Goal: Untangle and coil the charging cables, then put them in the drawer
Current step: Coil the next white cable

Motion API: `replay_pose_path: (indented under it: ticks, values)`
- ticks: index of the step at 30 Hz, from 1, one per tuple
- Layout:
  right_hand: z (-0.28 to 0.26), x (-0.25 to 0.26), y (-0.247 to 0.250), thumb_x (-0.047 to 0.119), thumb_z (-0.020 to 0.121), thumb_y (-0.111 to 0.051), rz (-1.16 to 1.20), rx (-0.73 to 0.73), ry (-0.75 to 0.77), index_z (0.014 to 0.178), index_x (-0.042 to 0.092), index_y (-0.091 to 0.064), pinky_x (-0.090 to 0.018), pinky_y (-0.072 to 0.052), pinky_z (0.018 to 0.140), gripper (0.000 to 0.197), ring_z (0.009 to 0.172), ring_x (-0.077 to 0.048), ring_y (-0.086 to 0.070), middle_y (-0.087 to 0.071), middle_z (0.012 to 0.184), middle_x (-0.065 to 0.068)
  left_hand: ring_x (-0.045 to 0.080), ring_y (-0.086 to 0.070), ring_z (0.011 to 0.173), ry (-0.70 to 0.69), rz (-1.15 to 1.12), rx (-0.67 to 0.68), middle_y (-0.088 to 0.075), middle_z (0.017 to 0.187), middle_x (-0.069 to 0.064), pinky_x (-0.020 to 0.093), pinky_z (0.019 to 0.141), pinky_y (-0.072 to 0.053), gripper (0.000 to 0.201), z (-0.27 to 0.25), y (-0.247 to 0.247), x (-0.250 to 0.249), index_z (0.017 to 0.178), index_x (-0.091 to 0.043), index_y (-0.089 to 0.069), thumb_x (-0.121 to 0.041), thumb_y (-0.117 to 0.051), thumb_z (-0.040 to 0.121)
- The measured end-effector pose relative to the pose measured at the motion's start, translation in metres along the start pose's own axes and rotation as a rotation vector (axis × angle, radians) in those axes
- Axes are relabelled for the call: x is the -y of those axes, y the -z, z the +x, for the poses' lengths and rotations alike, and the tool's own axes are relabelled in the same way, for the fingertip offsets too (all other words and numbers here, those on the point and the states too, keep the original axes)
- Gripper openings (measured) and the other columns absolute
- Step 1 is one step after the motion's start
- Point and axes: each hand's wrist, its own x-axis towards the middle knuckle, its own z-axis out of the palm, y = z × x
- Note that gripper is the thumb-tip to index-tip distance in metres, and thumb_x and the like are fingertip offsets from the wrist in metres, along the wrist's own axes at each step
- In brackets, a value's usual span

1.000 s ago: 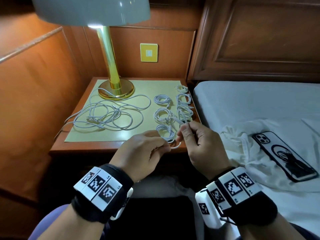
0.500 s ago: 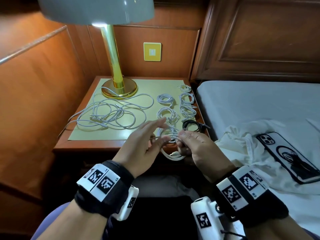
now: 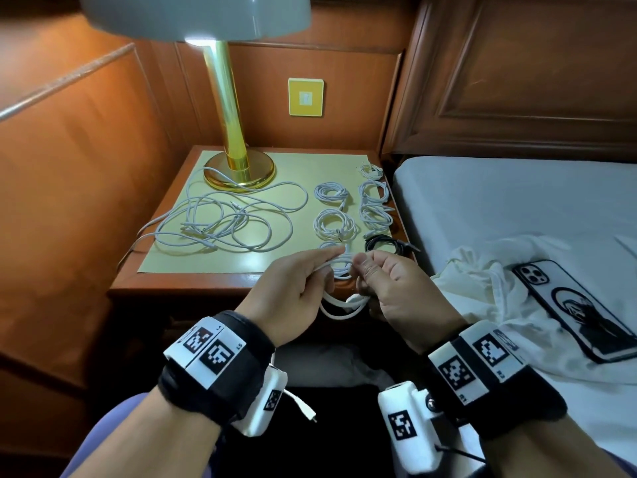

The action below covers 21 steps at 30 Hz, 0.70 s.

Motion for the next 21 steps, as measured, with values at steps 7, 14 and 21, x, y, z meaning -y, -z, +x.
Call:
replay_pose_path:
  ticks: [7,14,21]
  values:
    - [-0.004,0.002,-0.004,0.053,0.093,-0.053,0.08,0.001,-0.055,0.083,0.016,-0.057,-0.013,-0.033,0.048,0.039,0.043,0.0,-0.042,-0.049,0.057,0.011,0.008,-0.056,0.078,0.123,0.029,0.193,-0.062,0.089,-0.005,0.022,0.077,-0.048,0.049,0.001,-0.003,-0.007,0.145,-0.021,-0.043,-0.006,-0.045,0.098]
    - [-0.008,0.008,0.0,0.034,0.106,-0.043,-0.065,0.178,0.009,0.086,0.01,-0.06,-0.015,-0.026,0.04,0.035,0.04,-0.004,-0.03,-0.047,0.059,0.004,0.025,-0.062,0.091,0.118,0.088,0.264,-0.066,0.099,0.008,0.044,0.089,-0.05,0.062,0.0,-0.001,0.001,0.151,-0.021,-0.03,0.0,-0.038,0.093]
    - [-0.009,0.01,-0.006,0.041,0.106,-0.041,-0.046,0.066,-0.028,0.065,0.024,-0.053,-0.021,-0.029,0.046,0.046,0.041,-0.003,-0.033,-0.041,0.053,0.009,0.015,-0.046,0.06,0.157,-0.2,0.144,-0.057,0.076,0.014,0.029,0.059,-0.041,0.023,0.004,-0.001,-0.005,0.121,-0.02,-0.042,-0.007,-0.044,0.103]
